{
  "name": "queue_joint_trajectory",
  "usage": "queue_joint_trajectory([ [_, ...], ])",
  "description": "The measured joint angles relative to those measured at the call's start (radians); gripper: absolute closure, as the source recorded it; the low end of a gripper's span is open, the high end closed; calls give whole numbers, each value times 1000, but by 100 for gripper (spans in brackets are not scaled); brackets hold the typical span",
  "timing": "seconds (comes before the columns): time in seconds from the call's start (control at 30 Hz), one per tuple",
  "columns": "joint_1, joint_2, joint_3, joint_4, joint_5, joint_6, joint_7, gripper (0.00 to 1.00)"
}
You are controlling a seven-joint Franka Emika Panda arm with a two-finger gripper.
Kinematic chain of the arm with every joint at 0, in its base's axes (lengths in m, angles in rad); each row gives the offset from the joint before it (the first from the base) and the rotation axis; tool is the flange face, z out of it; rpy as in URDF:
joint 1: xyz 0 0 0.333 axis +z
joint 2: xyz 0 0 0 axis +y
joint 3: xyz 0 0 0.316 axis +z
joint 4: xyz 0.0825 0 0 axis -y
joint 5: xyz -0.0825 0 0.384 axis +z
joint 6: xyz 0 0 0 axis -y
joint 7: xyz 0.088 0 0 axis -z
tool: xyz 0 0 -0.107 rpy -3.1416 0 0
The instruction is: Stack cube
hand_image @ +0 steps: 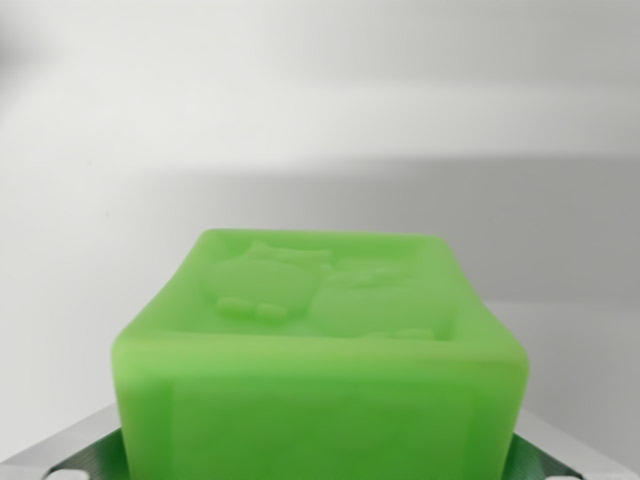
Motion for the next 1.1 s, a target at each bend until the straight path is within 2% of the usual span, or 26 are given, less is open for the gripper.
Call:
queue_joint_trajectory([
  [1.1,68,0,57,56,-33,-53,-88,100],
])
